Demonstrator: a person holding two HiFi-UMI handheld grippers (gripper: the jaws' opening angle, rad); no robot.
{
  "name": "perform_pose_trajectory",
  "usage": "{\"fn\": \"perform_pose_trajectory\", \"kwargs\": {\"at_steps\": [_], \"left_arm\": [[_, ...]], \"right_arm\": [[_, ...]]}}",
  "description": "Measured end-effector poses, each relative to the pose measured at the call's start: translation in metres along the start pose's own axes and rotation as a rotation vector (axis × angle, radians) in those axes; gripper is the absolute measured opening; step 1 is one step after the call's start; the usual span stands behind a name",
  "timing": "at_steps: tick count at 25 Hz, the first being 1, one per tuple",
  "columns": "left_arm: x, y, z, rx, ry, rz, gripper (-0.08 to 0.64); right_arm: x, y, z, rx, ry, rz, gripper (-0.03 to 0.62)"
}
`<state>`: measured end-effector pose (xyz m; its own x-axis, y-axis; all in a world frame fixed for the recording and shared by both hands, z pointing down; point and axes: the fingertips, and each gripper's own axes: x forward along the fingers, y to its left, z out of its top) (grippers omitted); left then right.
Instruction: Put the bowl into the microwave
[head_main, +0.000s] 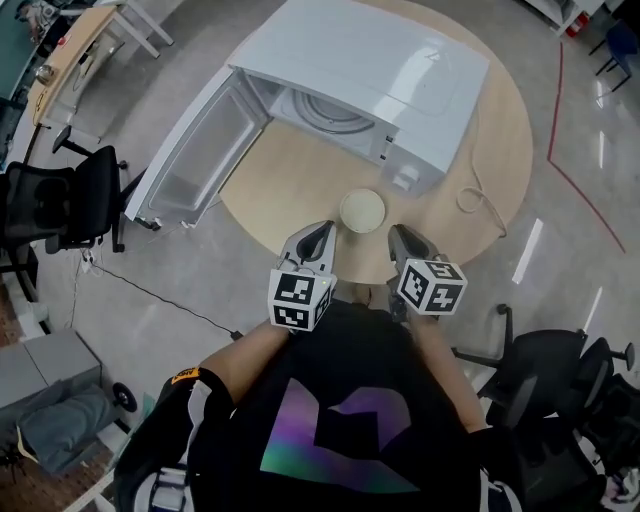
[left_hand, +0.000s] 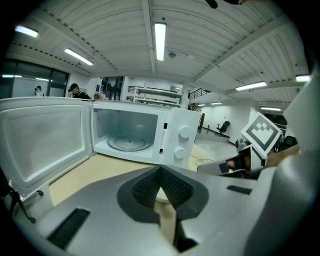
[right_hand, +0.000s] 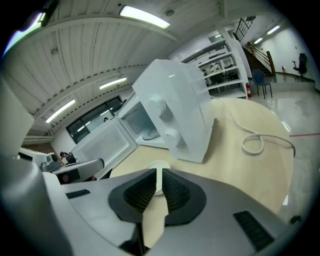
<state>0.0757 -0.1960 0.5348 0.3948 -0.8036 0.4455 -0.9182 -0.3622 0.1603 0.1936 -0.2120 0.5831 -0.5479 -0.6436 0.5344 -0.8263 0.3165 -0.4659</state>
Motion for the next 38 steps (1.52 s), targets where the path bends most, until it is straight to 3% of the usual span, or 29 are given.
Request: {"fn": "perform_pose_trajectory", "kwargs": {"at_steps": [6, 28, 38], "left_arm": [[0.024, 0.016, -0.017, -0.008, 0.039, 0.006, 0.046], [0.062, 0.040, -0.038, -0.032, 0.084, 0.009, 0.046], [0.061, 0.049, -0.049, -0.031, 0.103, 0.032, 0.046]], "right_arm": [[0.032, -0.006, -0.013, 0.126, 0.068, 0.030, 0.076], [0.066, -0.026, -0.034, 0.313, 0.135, -0.021, 0.077], [0.075, -0.024, -0.044, 0.370, 0.150, 0.011, 0.077]]}}
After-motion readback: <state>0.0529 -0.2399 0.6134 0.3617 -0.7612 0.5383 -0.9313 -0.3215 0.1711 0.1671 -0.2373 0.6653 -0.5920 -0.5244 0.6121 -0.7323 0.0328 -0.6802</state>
